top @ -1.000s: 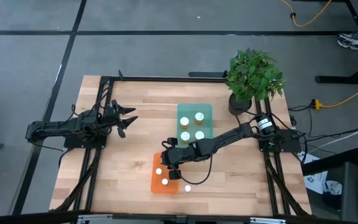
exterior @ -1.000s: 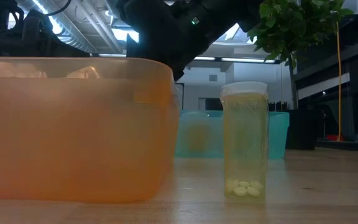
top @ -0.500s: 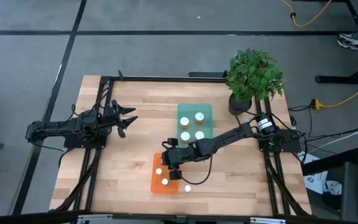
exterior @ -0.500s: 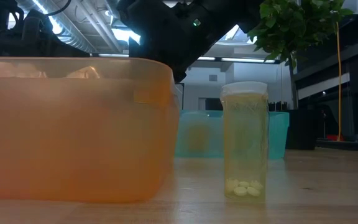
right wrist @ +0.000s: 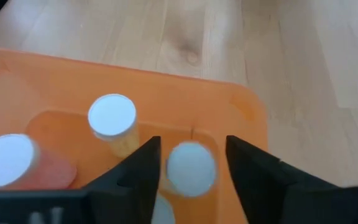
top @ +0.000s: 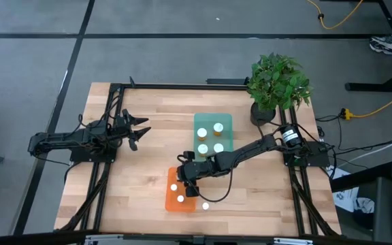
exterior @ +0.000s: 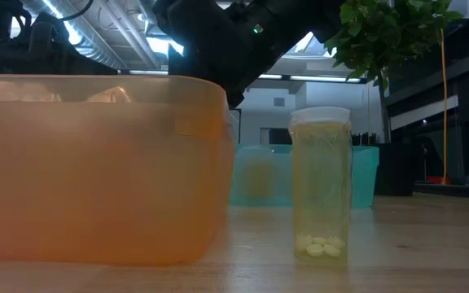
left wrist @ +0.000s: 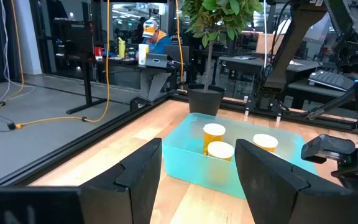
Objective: Pick and place medicine bottles into bin by pill shape (circle, oval)
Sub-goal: Put the small blue pill bottle into the orange bin, then put the small yellow pill bottle into the orange bin
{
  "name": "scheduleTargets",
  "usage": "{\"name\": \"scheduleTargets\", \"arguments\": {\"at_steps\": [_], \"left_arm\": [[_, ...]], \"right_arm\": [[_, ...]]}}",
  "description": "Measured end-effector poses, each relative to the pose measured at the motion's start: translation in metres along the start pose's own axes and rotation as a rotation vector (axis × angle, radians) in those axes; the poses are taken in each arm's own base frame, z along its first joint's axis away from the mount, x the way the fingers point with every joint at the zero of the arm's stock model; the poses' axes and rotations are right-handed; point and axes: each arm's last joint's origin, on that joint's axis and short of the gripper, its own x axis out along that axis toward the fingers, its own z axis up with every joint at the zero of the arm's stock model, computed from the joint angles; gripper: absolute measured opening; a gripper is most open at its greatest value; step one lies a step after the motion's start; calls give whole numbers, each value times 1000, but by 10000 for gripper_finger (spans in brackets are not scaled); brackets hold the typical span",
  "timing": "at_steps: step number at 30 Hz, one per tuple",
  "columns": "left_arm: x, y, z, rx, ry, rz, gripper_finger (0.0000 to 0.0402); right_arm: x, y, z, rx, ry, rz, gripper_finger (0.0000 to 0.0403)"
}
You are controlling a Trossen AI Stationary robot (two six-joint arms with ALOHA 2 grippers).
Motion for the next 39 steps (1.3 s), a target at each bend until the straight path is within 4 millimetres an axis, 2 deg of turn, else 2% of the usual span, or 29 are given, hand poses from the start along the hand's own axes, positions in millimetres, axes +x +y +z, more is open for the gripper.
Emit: {"name": "scheduleTargets", "arguments": {"at_steps": [7,13,17,20,24,29,33,39], "left_arm": [[0,0,0,0,0,0,195],[0,0,0,0,0,0,195],[0,0,0,0,0,0,195],[0,0,0,0,0,0,195],[0,0,0,0,0,0,195],[0,0,0,0,0,0,195],[0,0,0,0,0,0,195],[0,0,0,0,0,0,195]], "right_arm": [[0,0,1,-1,-13,1,265],[0,0,3,10,-26,2,277],[-6,1,20,73,-30,19,277],[-15,2,35,124,45,50,277],[-38,2,58,203,173,32,277],[-71,14,72,197,312,-65,277],[-89,33,65,180,412,-148,277],[-106,74,34,139,594,-197,277]]}}
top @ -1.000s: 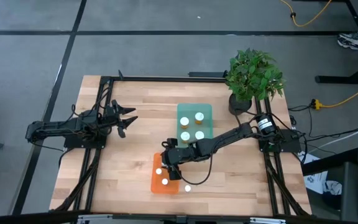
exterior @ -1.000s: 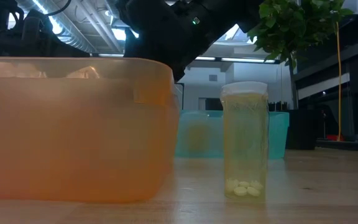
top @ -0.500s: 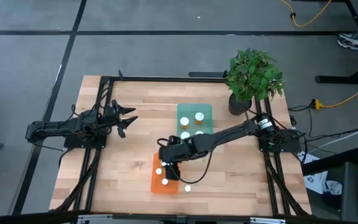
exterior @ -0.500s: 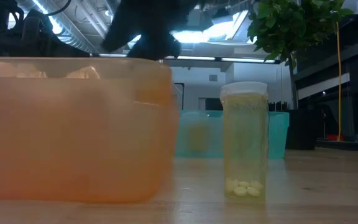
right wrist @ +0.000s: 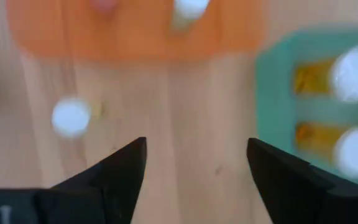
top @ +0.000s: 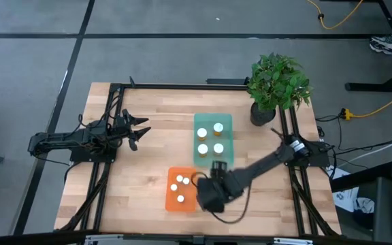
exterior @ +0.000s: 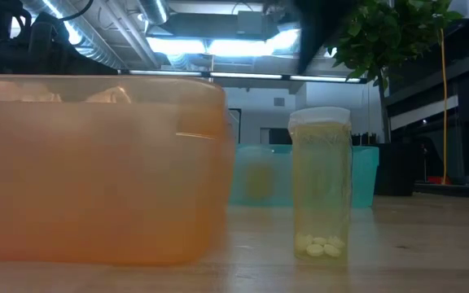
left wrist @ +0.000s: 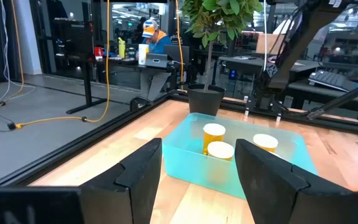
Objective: Pick and place medicine bottles into bin by pill shape (circle, oval)
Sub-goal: Put the small yellow pill bottle into the orange bin
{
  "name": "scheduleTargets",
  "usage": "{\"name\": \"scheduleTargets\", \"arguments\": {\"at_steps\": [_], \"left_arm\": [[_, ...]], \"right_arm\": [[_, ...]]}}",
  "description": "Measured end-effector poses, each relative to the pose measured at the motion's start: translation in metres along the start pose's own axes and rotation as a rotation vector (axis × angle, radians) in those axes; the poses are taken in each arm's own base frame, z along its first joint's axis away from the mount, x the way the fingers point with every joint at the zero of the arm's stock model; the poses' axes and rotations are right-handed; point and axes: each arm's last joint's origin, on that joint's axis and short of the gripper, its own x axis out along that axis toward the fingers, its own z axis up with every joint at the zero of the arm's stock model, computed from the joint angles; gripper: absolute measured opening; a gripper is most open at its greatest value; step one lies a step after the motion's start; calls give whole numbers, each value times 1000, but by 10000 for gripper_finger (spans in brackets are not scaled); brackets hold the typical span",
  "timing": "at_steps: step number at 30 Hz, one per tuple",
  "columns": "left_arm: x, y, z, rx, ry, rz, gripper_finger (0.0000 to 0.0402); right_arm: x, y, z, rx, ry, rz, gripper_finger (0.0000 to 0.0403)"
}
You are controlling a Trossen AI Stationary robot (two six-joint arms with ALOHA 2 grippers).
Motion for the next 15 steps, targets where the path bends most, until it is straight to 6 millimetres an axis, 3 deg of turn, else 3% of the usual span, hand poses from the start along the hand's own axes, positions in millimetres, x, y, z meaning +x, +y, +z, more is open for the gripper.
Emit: {"name": "scheduleTargets", "arguments": {"at_steps": [7,12,15], "left_arm": [[0,0,0,0,0,0,195],[0,0,0,0,0,0,195],[0,0,0,0,0,0,195]], "right_arm": [[11,37,-41,-40,49,-47,277],[26,49,-47,-64,13,24,277],[36,54,-39,-128,-29,158,277]]}}
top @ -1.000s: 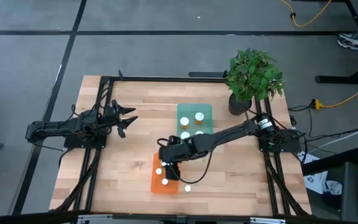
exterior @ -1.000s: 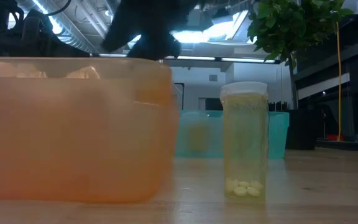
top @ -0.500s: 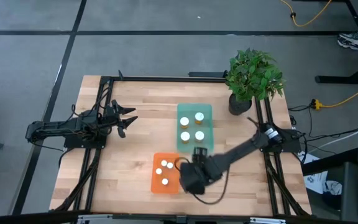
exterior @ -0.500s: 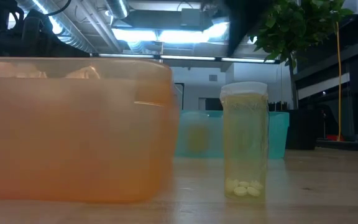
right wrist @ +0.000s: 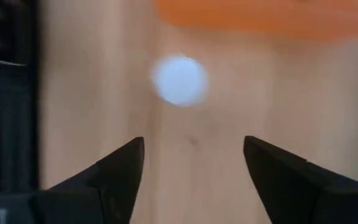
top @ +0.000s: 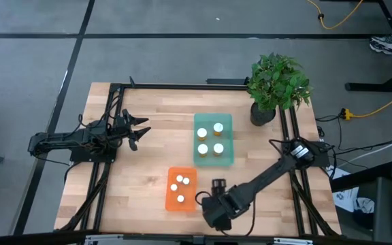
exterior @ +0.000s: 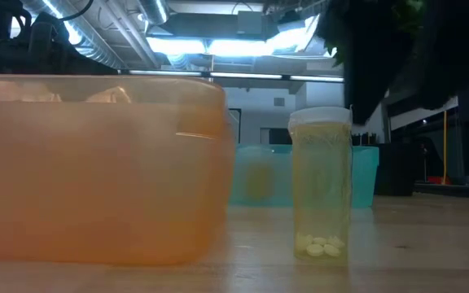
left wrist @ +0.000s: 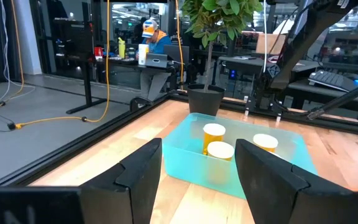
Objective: Pick and place medicine bottles into bin by pill shape (circle, oval)
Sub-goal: Put the small yellow pill bottle into the orange bin
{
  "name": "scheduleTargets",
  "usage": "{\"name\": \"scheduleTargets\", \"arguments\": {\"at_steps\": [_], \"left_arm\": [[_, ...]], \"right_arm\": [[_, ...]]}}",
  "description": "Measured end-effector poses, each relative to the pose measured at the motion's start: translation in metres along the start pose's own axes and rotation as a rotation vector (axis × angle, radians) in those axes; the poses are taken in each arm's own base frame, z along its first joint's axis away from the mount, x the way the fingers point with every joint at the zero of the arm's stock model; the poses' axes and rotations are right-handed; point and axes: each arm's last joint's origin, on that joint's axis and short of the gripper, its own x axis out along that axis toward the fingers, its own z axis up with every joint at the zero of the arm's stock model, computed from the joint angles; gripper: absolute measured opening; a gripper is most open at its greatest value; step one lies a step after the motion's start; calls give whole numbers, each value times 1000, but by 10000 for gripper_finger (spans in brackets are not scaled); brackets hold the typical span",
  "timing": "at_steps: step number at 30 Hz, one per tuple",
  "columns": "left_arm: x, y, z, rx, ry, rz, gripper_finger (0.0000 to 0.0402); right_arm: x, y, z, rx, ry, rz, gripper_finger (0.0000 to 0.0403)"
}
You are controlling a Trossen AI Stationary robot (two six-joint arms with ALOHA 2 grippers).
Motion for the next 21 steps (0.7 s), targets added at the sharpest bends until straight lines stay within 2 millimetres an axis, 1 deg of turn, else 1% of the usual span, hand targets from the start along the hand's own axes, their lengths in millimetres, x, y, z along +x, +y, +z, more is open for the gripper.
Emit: {"name": "scheduleTargets", "arguments": {"at_steps": [2,4,7,10,13,17,21], "left_arm": [[0,0,0,0,0,0,195],[0,0,0,0,0,0,195],[0,0,0,0,-1,0,195],[0,0,0,0,0,0,195],[0,0,0,0,0,0,195],[0,0,0,0,0,0,195],[0,0,0,0,0,0,195]], "right_arm": [[7,-2,5,-46,-25,61,277],[11,-7,8,-48,-32,104,277],[15,-13,12,-49,-40,108,277],[15,-16,17,-83,-85,101,277],[15,-16,18,-119,-91,108,276],[23,-15,17,-125,-60,134,263],[26,-14,19,-135,-76,144,244]]}}
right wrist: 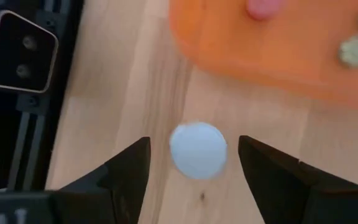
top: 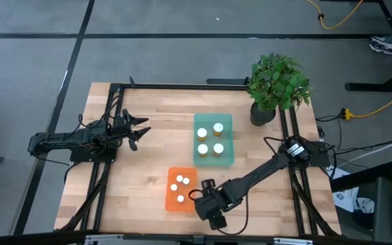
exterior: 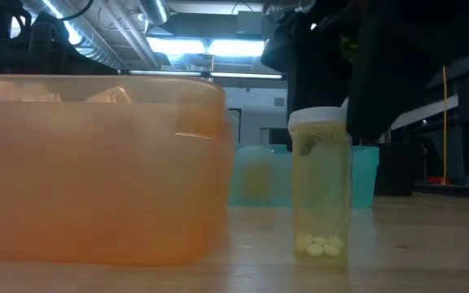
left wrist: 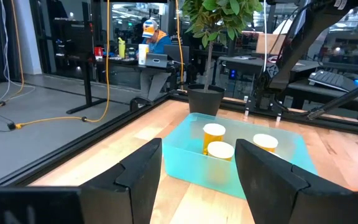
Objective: Pick and place medicine bottles into bin by pill shape (circle, oval)
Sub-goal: Put the small yellow pill bottle into the orange bin
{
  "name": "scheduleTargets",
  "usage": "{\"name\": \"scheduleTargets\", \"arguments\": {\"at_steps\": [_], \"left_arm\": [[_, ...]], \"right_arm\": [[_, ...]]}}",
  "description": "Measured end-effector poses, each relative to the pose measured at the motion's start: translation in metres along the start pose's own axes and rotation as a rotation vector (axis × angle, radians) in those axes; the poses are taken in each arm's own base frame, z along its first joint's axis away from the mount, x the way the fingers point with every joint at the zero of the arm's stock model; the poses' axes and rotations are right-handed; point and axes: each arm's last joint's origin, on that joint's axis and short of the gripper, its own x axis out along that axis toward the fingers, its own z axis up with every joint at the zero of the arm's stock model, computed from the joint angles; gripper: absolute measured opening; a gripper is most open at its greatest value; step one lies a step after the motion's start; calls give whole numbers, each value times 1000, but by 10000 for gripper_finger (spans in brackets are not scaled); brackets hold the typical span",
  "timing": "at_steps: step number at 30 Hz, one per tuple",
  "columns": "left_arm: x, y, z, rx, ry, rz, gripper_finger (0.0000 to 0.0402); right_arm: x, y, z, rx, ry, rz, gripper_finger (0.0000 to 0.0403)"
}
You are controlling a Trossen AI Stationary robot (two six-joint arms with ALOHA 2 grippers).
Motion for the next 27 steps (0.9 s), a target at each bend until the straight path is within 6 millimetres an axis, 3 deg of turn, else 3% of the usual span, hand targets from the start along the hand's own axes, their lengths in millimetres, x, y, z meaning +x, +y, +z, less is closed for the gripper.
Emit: {"name": "scheduleTargets", "arguments": {"at_steps": [13,21,27], "left_arm": [[0,0,0,0,0,0,195],[0,0,0,0,0,0,195],[0,0,0,0,0,0,195]], "right_arm": [[2,-4,2,-17,-12,0,205],[2,-4,3,-12,-17,-8,144],[-19,-4,9,1,-41,-40,112]]}}
